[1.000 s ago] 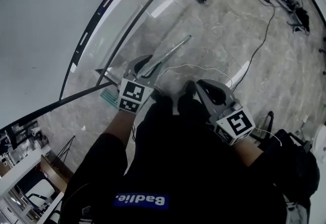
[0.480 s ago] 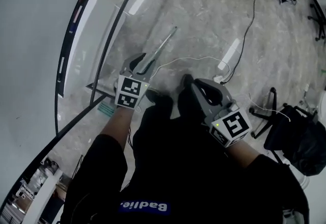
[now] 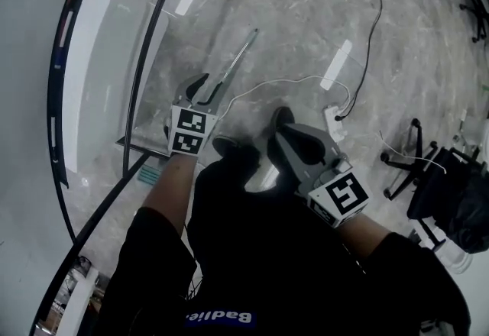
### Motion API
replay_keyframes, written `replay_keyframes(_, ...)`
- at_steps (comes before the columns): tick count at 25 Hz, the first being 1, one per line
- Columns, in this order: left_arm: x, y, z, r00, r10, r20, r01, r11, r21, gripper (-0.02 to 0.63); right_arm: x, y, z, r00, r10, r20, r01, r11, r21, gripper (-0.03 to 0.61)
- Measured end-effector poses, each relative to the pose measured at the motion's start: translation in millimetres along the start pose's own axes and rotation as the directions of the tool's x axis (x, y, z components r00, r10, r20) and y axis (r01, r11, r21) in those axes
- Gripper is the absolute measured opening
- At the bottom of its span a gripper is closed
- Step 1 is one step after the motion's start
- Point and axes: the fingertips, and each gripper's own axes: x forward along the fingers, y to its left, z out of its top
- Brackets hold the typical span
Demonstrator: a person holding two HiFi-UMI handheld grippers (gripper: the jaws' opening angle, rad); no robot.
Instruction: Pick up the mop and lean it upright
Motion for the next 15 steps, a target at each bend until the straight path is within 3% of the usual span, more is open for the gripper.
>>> replay_keyframes(15, 161.6, 24.9, -137.4, 0.997, -0.011, -0.07, 0.009, 1.0, -0.025, 0.17, 115.1, -66.0, -118.8, 0.999, 0.017, -0.044, -0.021, 0.996, -0.088, 0.032)
